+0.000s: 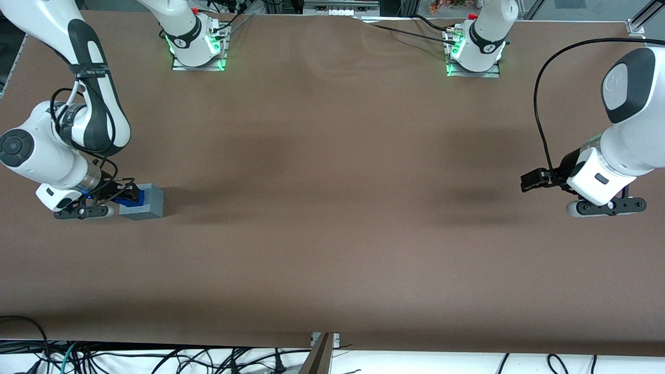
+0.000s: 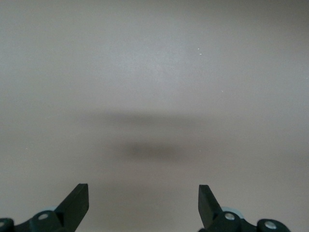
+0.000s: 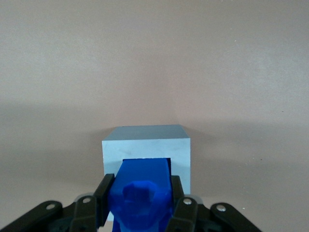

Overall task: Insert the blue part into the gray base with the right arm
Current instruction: 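Lower the blue part into the gray base's square hole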

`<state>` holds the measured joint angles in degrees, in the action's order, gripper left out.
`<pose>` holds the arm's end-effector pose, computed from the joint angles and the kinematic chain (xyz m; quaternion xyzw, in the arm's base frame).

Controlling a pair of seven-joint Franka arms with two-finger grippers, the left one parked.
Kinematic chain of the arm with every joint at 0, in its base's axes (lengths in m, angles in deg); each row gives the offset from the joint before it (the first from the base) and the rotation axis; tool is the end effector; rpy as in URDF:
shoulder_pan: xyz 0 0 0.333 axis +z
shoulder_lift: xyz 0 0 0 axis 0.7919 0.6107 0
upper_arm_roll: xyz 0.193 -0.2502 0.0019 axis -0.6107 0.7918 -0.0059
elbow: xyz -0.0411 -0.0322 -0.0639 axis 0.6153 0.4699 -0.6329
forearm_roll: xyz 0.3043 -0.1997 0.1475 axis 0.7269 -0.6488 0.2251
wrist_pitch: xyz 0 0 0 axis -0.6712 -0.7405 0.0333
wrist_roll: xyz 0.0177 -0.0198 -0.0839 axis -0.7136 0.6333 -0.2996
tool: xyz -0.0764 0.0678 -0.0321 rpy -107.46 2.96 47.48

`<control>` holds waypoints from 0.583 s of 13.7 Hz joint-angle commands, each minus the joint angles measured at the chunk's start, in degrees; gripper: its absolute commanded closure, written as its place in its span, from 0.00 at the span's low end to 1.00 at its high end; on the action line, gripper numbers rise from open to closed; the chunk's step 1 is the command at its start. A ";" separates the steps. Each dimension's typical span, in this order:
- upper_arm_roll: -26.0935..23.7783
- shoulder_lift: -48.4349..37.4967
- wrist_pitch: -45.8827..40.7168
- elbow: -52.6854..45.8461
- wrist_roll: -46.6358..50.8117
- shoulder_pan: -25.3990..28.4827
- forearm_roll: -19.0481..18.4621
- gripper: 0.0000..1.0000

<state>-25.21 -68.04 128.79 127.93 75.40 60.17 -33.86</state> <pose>0.6158 -0.0591 0.2939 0.9989 0.0440 0.0050 0.0159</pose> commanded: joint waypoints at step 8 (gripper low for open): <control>-0.17 0.70 -0.67 -1.77 -0.30 0.10 1.37 0.01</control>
<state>-25.25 -66.66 129.41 127.39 75.41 60.23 -33.58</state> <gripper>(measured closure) 0.009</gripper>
